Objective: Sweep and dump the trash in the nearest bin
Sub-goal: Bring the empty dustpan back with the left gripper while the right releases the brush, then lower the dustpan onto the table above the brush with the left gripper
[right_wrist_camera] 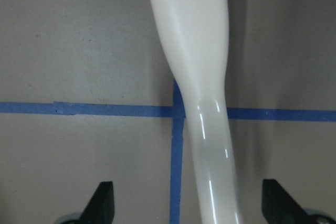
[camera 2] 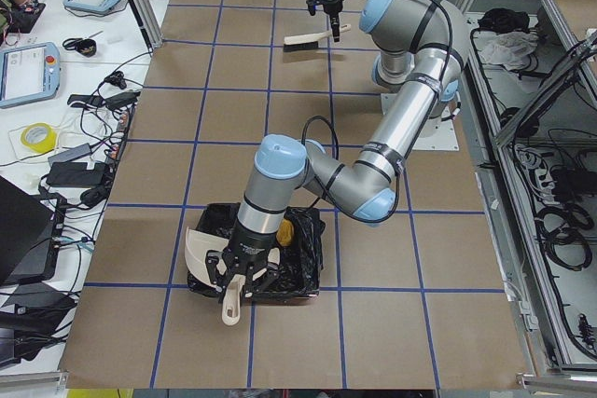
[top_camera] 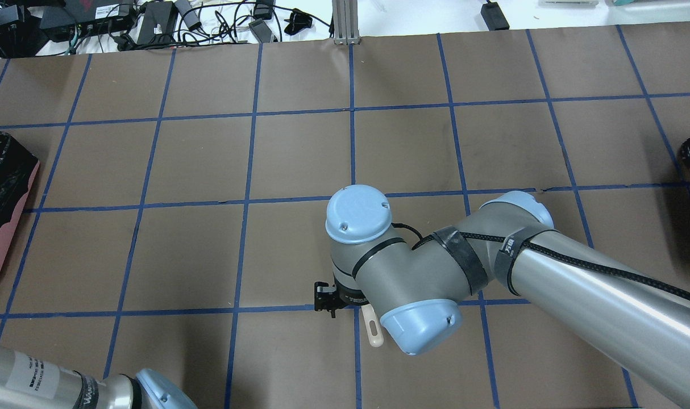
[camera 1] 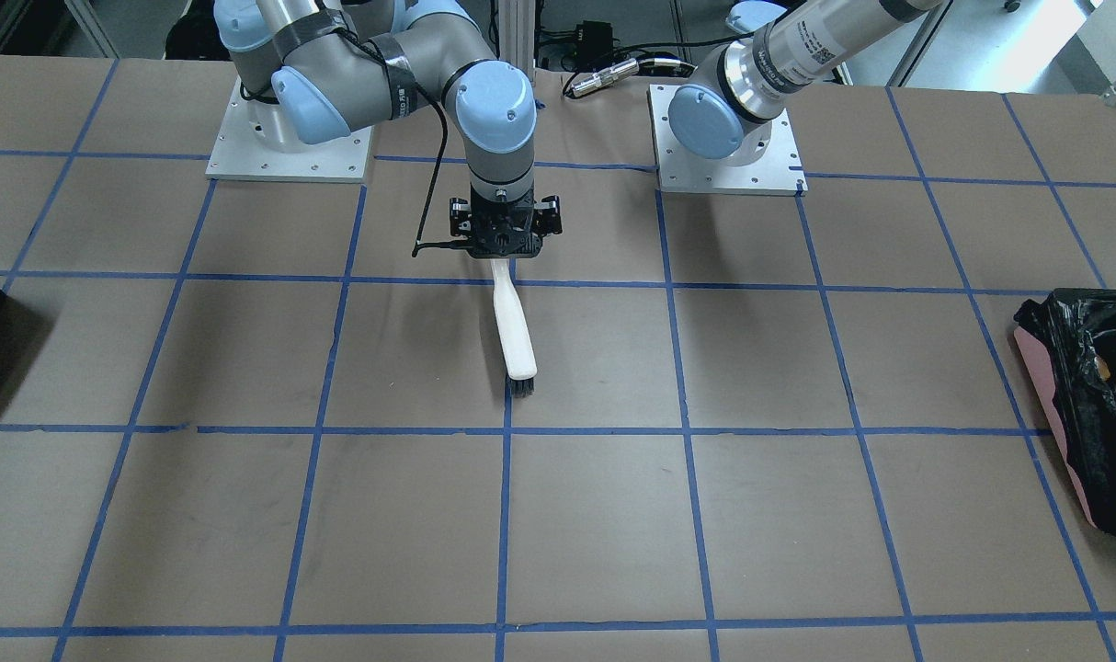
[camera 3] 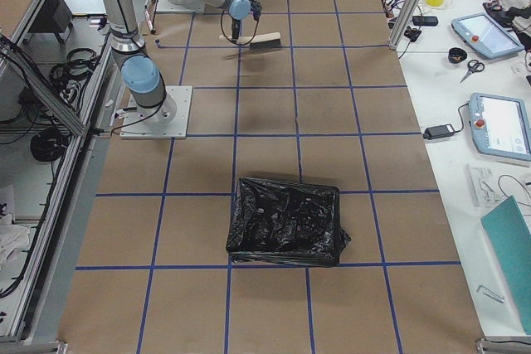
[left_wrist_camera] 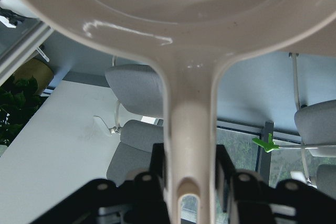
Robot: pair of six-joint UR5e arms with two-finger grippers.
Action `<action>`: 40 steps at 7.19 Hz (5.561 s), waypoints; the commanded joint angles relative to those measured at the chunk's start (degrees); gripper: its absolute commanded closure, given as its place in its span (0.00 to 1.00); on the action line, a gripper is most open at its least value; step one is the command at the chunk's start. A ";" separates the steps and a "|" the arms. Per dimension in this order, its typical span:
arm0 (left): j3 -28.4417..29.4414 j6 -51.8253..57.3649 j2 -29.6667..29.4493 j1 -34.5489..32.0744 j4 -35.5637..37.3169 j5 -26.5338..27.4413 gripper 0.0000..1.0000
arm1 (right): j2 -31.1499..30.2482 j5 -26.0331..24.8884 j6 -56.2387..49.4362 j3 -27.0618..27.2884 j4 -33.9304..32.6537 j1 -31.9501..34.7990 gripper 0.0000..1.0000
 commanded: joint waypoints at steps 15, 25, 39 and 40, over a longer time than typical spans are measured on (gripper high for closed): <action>-14.41 -95.26 14.04 -37.61 -35.09 -1.54 1.00 | -13.07 -8.68 -19.85 -24.95 27.74 -15.27 0.00; -20.31 -151.55 5.88 -71.63 -31.24 -6.47 1.00 | -10.29 -5.29 -32.65 -29.03 26.75 -35.25 0.00; -19.43 -163.18 -1.43 -77.81 -22.53 -6.91 0.86 | -9.14 -5.47 -33.17 -28.42 26.21 -32.78 0.00; -19.52 -163.35 -1.34 -77.81 -22.53 -6.91 0.21 | -9.14 -5.47 -33.17 -28.42 26.21 -32.78 0.00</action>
